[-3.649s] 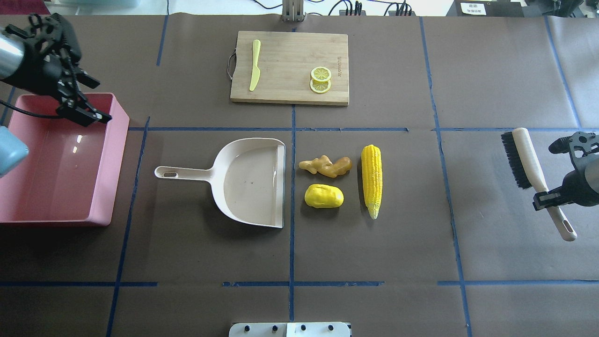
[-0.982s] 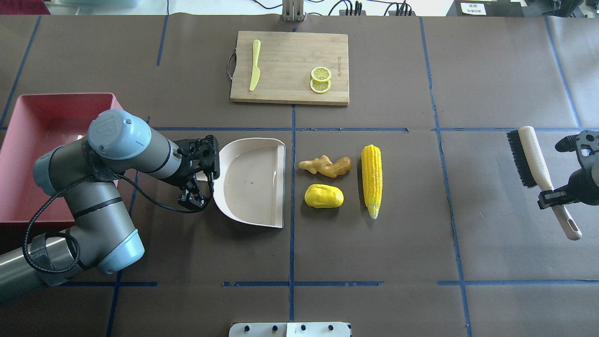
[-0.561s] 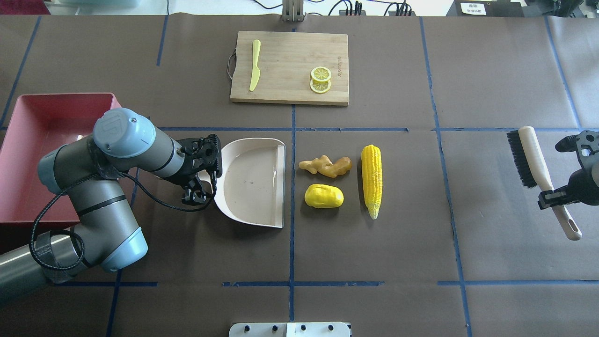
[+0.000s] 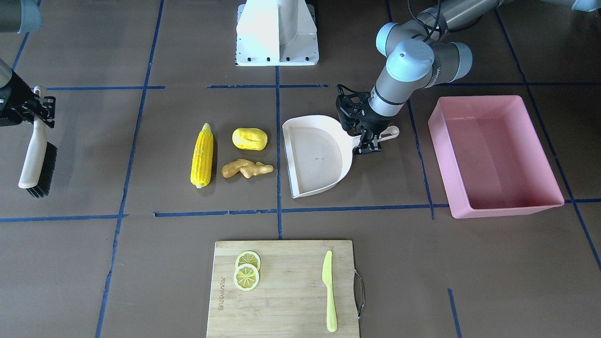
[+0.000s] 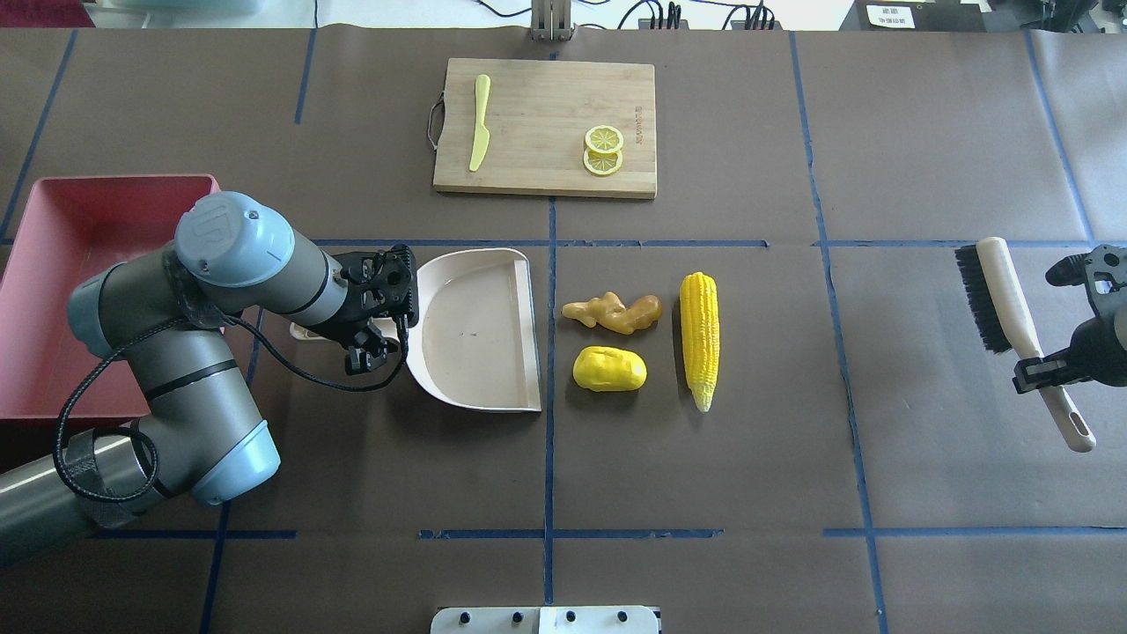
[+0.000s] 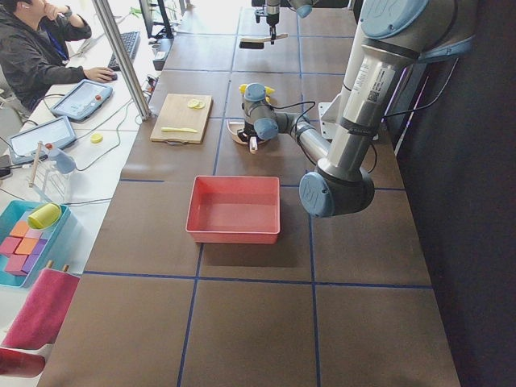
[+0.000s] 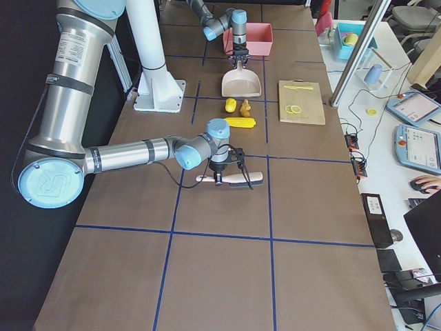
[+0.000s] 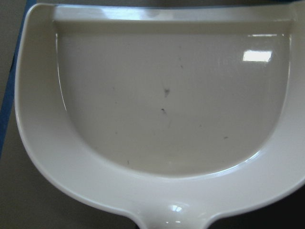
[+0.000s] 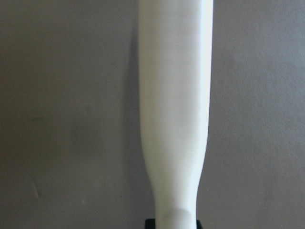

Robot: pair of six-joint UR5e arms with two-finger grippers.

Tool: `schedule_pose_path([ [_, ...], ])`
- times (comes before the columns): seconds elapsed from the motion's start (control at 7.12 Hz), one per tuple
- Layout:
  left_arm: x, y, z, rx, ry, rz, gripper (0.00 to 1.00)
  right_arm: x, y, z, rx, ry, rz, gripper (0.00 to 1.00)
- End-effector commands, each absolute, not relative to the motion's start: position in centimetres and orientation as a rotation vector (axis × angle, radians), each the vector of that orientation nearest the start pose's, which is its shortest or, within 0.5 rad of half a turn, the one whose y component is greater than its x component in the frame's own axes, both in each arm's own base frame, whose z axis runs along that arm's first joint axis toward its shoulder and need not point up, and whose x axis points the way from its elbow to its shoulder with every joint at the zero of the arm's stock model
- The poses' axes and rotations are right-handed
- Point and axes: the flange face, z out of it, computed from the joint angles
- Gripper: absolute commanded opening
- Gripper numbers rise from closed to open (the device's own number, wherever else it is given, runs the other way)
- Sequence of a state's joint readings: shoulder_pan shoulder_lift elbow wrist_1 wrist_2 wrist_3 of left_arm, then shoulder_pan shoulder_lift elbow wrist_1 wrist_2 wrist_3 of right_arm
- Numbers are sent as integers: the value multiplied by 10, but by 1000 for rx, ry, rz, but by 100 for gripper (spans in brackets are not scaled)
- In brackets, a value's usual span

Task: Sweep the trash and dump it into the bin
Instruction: 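Pull the dustpan with the left gripper toward the ginger and potato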

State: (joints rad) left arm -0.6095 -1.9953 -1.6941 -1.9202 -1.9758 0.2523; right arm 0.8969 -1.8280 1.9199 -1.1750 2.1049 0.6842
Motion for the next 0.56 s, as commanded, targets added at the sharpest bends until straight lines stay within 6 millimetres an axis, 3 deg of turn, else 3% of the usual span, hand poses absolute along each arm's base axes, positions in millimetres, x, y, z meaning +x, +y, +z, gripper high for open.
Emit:
schedule_pose_path([
  [0.0, 465, -452, 320, 773, 708, 1288, 0, -191, -372, 566, 42, -706, -120, 0],
  [0.42, 466, -451, 320, 808, 659, 1410, 0, -192, -373, 565, 45, -708, -121, 0],
])
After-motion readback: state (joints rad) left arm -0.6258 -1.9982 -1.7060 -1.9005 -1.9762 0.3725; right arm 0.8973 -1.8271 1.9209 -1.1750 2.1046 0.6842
